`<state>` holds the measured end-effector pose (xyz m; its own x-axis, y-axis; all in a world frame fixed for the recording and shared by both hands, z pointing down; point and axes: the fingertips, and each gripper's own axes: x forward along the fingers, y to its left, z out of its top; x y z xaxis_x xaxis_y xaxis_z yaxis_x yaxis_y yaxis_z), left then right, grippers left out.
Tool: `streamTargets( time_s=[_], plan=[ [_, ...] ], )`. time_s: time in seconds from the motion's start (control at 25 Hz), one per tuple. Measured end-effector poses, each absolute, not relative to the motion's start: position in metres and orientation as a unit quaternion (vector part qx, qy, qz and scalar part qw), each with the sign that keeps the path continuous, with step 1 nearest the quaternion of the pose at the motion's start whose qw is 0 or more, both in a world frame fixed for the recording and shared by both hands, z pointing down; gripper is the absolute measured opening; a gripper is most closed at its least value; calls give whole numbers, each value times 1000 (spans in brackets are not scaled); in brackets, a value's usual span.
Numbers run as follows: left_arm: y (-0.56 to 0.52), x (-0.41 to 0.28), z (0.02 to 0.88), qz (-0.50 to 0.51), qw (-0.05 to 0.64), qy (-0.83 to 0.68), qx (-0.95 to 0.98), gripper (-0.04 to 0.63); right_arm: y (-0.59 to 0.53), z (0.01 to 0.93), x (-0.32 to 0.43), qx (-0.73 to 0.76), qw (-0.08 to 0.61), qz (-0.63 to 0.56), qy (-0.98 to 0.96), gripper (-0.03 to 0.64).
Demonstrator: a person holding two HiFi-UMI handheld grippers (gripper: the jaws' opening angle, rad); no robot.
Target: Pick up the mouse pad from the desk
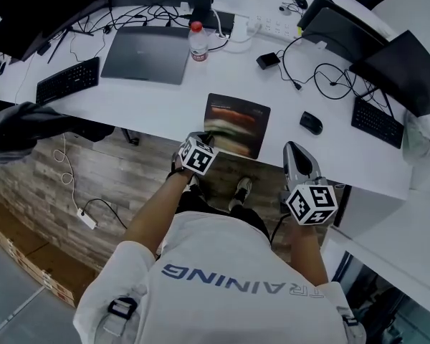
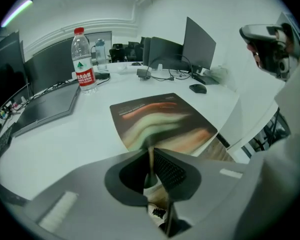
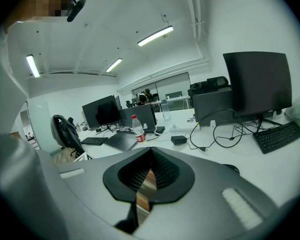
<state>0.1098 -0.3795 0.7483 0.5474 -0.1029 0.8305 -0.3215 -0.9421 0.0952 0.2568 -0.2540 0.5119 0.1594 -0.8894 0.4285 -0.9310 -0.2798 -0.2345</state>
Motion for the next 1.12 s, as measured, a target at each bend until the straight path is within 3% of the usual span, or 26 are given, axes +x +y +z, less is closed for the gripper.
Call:
streamTargets(
  time_s=[0.2, 0.52, 1.12],
  plan=[
    [-382, 122, 699, 376, 138, -137, 906, 32, -251, 505, 265, 765, 36, 239, -597, 16],
    [-381, 147, 565, 248, 61, -153, 955, 32, -261, 473, 267, 762, 18, 203, -614, 17],
    [-397, 100, 369, 32, 81, -238, 967, 33, -277, 352, 275, 756, -26, 62, -651, 15]
  ],
)
